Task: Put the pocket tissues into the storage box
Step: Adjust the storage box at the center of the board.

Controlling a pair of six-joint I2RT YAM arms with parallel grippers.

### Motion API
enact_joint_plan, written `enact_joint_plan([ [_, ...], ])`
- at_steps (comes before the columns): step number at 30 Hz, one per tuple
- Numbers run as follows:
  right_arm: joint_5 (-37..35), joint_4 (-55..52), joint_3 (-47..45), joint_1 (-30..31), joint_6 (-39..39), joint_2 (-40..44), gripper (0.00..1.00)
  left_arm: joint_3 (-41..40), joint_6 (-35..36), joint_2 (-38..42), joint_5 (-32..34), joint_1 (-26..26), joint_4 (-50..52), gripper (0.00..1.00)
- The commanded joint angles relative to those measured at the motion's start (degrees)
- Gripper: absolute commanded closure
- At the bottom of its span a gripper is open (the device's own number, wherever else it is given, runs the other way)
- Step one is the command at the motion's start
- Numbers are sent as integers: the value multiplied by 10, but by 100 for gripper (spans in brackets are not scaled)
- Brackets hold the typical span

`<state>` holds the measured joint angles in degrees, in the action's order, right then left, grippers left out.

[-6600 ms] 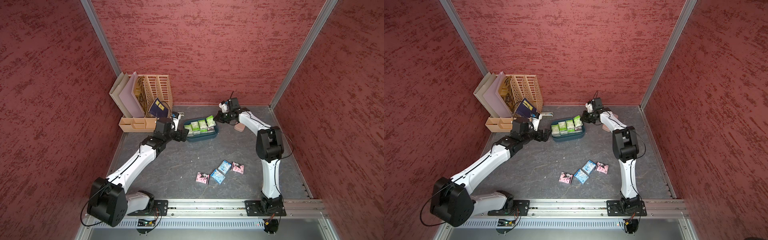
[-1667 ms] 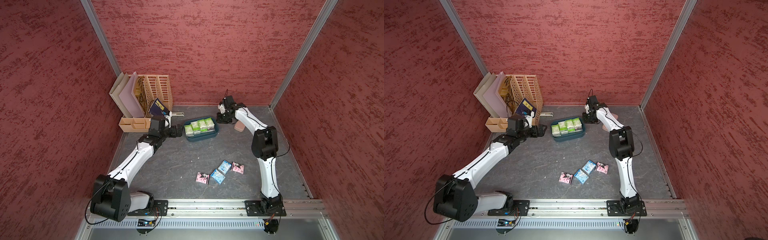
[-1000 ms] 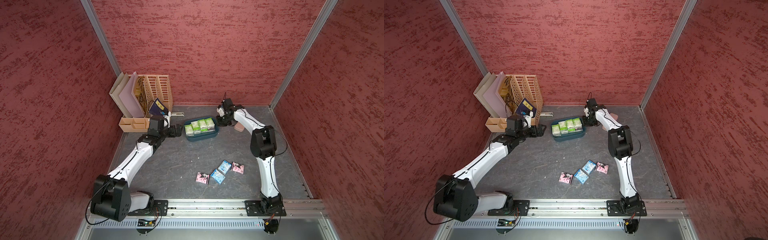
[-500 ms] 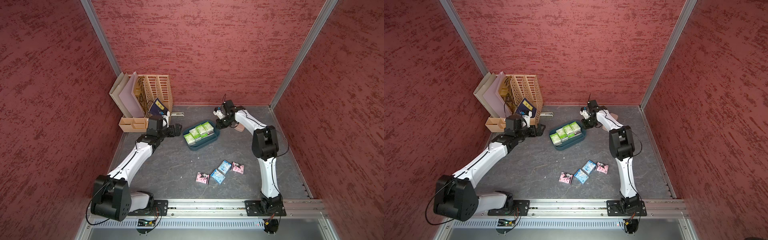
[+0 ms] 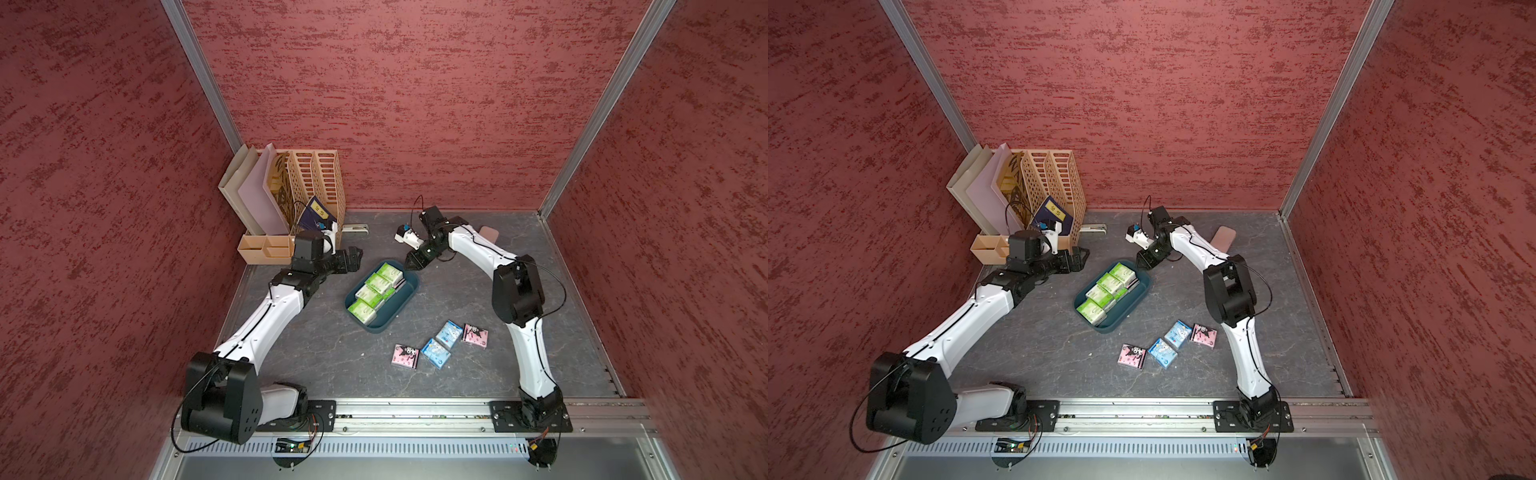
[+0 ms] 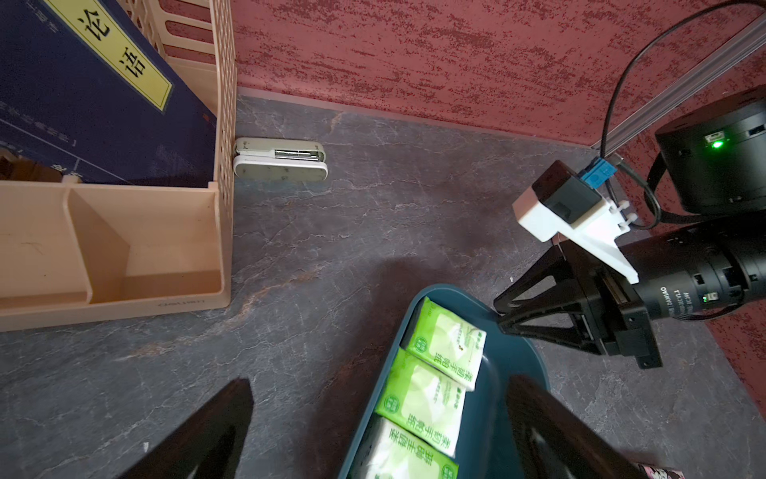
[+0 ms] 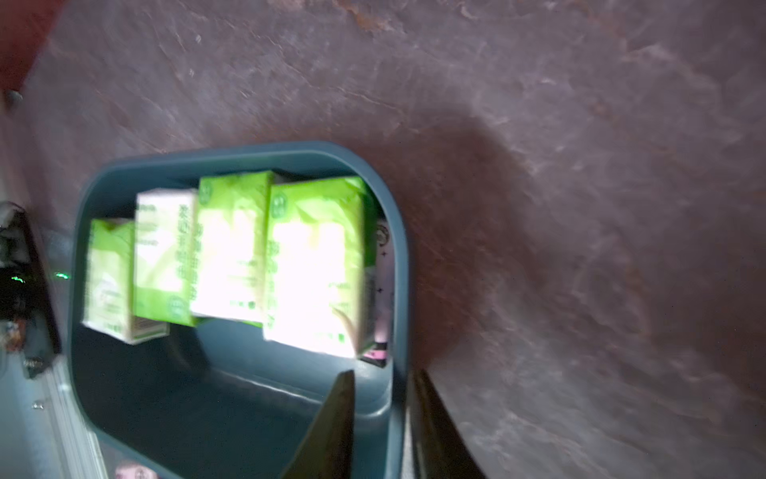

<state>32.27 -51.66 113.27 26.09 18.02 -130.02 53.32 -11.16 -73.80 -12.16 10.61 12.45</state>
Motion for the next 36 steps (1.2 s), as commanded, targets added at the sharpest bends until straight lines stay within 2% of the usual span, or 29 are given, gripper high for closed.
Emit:
enact_joint_plan([
  [1,34,70,-24,-8,-51,38,47,-9,-2,17,-8,-6,2,0],
  [5,8,164,-92,-15,-138,104,32,-13,-3,16,-13,-9,-3,0],
  [7,-12,175,-109,-21,-181,128,31,-13,-3,13,-16,-9,-5,0],
  [11,-67,157,-160,-29,-293,171,46,-12,-2,9,-20,-10,-11,0],
  [14,-72,164,-227,-27,-392,211,56,-14,-3,7,-21,-12,-18,0],
  [17,-114,151,-285,-12,-460,242,59,-13,-4,2,-27,-14,-22,0],
  [21,-153,119,-313,15,-497,251,51,-10,-4,-5,-30,-15,-25,0],
  [26,-156,137,-326,32,-535,240,46,-11,-11,-12,-36,-15,-34,0],
  [31,-163,145,-309,50,-550,208,48,-12,-8,-13,-32,-15,-30,0],
  [36,-162,136,-288,57,-554,171,58,-17,-1,-6,-29,-18,-23,0],
])
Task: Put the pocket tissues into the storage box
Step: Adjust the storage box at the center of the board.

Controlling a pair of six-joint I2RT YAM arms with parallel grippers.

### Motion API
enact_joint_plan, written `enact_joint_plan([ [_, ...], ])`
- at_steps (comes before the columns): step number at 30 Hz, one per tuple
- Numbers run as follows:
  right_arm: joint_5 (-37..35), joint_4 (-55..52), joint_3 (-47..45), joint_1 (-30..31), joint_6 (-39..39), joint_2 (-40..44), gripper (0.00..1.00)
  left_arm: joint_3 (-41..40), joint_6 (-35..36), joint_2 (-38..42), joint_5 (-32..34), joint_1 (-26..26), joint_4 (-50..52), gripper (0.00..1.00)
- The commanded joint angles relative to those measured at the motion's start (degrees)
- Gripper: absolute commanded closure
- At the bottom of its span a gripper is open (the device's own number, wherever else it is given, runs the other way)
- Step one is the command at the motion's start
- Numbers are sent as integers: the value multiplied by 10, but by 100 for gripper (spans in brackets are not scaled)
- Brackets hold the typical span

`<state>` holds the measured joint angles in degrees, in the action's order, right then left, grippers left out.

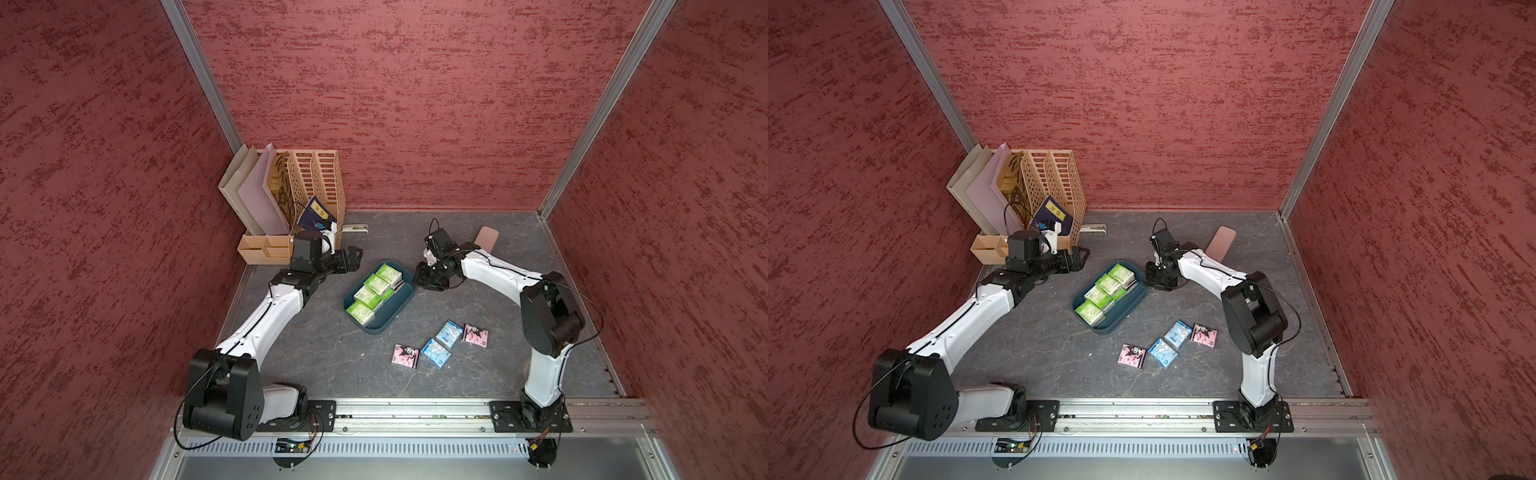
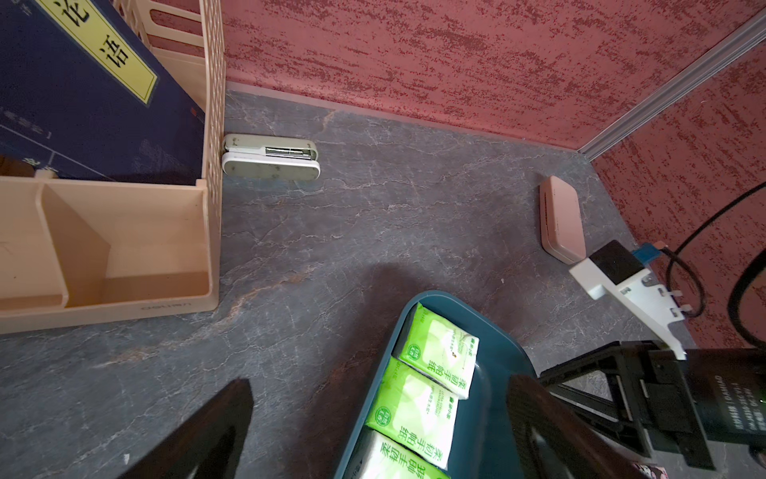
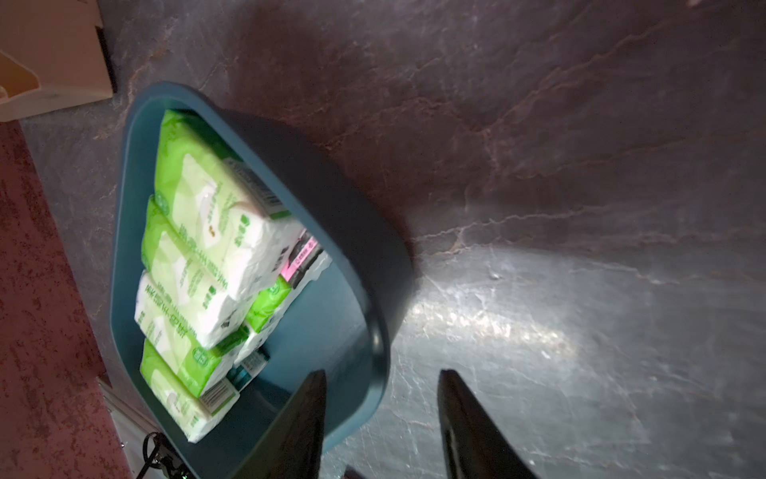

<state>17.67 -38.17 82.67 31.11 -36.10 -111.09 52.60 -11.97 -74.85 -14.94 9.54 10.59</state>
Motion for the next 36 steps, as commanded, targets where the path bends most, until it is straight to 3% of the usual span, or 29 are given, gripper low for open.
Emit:
enact_joint_plan([
  [1,-16,1,20,7,-14,-22,62,-12,7,7,0,-9,-3,0],
  [9,-39,-23,63,8,-8,-45,84,-24,7,16,-4,-24,-7,0],
  [14,-61,-74,152,7,50,-95,100,-30,6,20,-7,-29,-5,0],
  [22,-9,-194,353,-22,230,-213,100,-38,6,37,-9,-41,-2,0],
  [32,80,-283,494,-40,436,-288,100,-39,-2,37,-25,-44,-4,0],
  [36,80,-331,541,-40,470,-319,99,-37,-5,36,-27,-44,-1,0],
])
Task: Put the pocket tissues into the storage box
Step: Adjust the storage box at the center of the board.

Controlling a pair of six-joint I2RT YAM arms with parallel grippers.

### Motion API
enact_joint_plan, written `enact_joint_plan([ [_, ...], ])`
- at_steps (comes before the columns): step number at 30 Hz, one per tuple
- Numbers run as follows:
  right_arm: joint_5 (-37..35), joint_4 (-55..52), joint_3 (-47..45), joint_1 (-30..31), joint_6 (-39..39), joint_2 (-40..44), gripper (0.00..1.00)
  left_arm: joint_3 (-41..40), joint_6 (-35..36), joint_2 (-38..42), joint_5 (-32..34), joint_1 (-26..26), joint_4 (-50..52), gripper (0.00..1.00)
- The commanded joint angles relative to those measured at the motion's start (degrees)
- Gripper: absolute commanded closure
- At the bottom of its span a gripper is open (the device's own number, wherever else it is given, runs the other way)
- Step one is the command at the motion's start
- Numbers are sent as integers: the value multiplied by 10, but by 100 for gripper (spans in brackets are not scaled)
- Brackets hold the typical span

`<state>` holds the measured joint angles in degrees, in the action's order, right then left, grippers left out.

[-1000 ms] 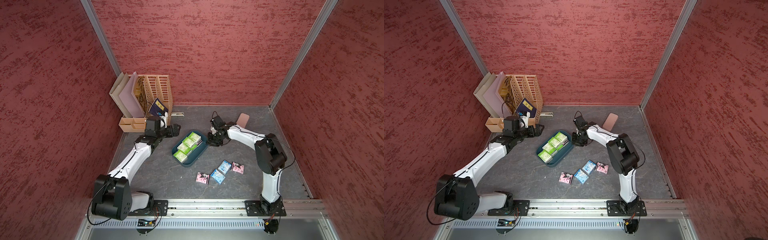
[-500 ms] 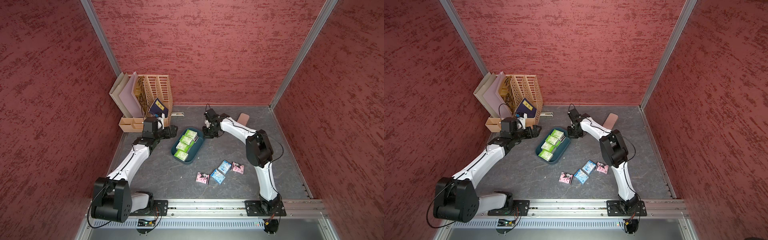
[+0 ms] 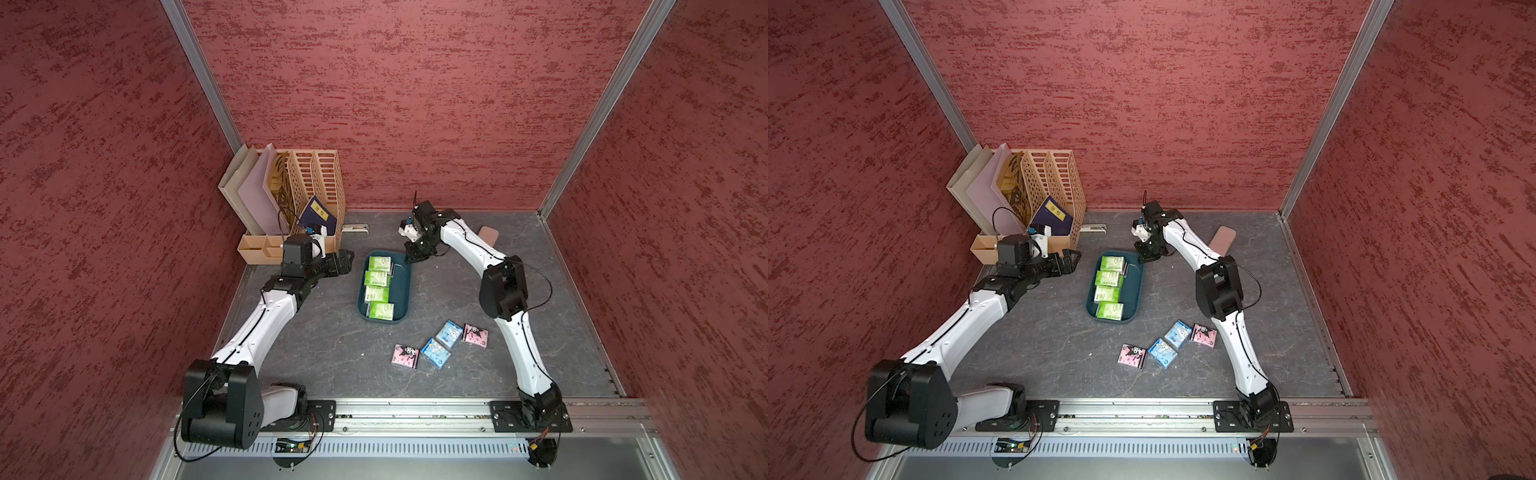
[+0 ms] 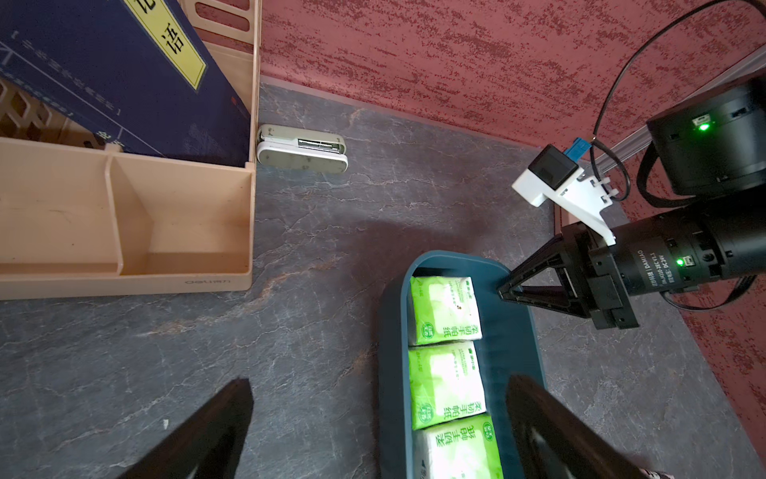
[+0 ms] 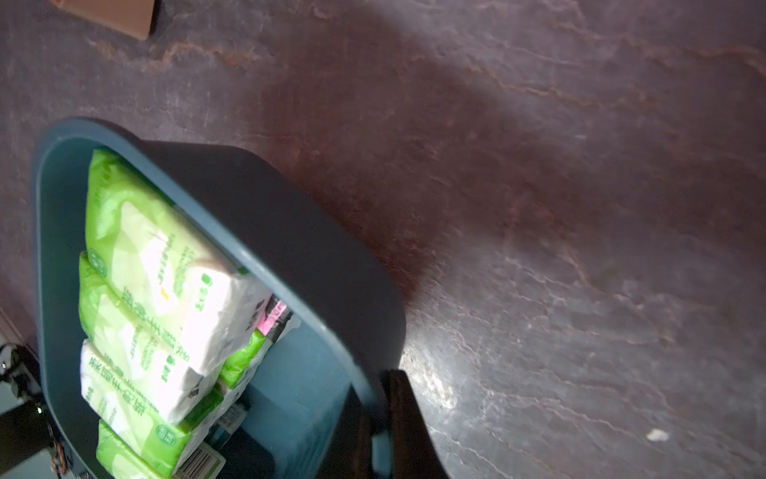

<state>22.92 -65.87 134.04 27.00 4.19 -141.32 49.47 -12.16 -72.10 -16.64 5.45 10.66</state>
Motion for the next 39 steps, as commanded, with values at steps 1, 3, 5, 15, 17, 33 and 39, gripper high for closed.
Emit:
enact_joint_plan([
  [1,24,-55,26,1,72,-17,96,-6,-3,9,-10,-4,-1,0],
  [3,23,-55,23,1,74,-16,87,-5,-5,9,-11,-3,-1,0],
  [5,24,-46,16,1,70,-11,79,-5,-7,8,-13,-3,-3,0],
  [15,38,57,-57,-1,23,74,37,-2,-16,6,-20,-3,-5,0],
  [17,38,98,-99,-3,13,119,34,-1,-17,3,-27,-3,-5,0],
  [33,78,181,-547,89,90,471,35,30,-19,-49,-100,15,-26,0],
  [39,74,204,-628,160,64,500,37,41,-27,-60,-103,28,-27,0],
])
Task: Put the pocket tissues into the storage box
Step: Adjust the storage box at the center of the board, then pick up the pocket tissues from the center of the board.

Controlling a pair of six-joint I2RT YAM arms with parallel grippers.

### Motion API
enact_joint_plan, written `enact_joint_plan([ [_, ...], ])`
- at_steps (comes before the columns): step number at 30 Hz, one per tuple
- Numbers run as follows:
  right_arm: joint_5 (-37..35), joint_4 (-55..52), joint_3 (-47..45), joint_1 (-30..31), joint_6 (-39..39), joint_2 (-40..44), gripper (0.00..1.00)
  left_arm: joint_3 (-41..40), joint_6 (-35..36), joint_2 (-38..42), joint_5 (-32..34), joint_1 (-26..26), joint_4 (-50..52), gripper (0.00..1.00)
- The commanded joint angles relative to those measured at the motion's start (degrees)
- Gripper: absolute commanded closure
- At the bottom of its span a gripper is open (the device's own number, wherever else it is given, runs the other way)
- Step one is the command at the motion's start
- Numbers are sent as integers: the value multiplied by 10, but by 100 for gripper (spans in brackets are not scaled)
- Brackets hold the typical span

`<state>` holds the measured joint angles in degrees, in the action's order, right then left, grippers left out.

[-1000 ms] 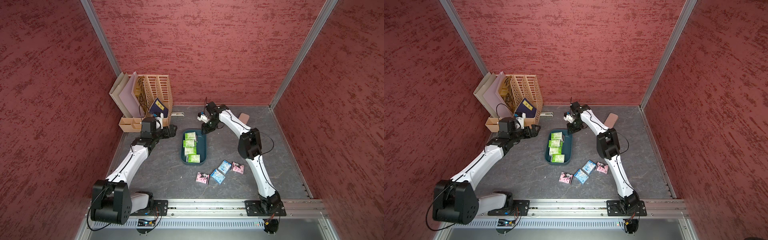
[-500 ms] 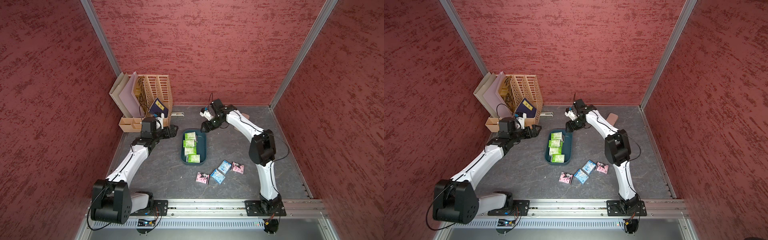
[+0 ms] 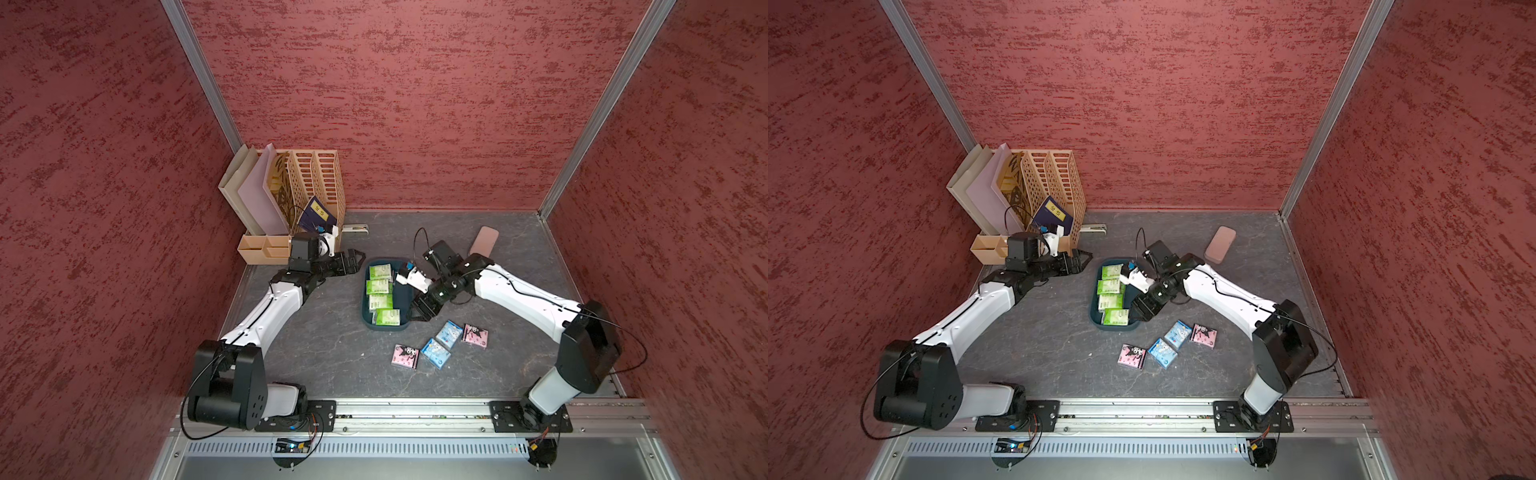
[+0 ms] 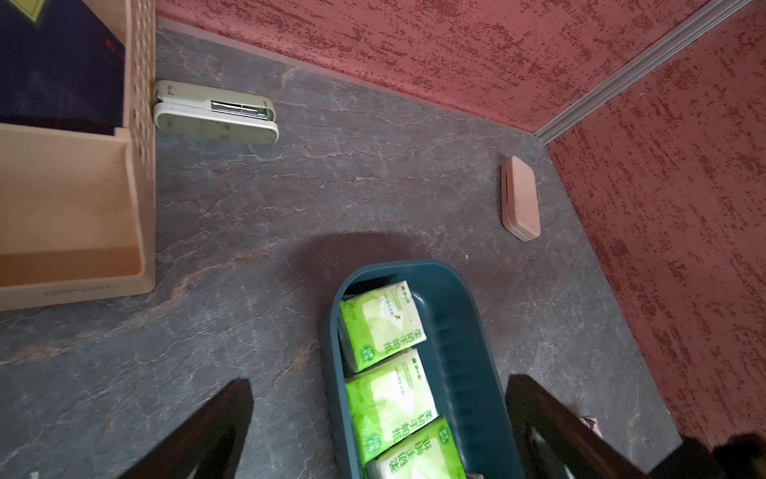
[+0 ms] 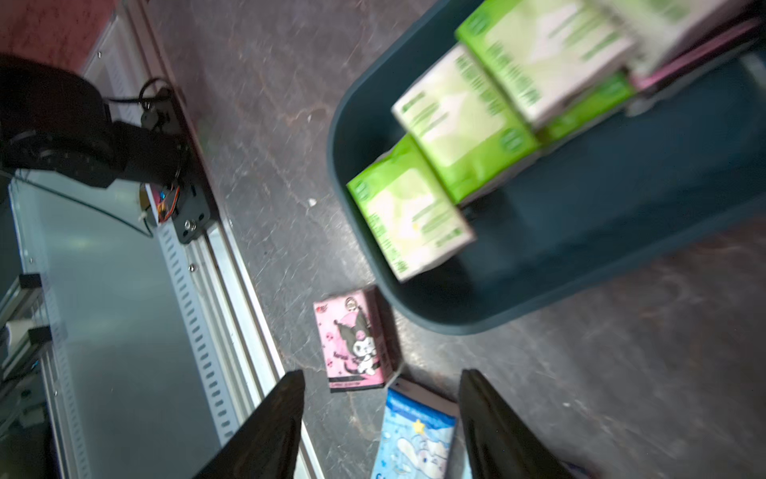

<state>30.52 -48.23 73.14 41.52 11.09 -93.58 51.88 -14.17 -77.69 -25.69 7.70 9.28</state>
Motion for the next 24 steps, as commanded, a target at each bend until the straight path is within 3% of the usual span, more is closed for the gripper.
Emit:
enact_joint_plan([
  [1,-9,34,-29,22,-8,19,37,17,-8,-7,-12,6,-14,0],
  [24,-70,84,-63,86,-12,-76,41,47,-16,-44,-3,14,-4,0],
])
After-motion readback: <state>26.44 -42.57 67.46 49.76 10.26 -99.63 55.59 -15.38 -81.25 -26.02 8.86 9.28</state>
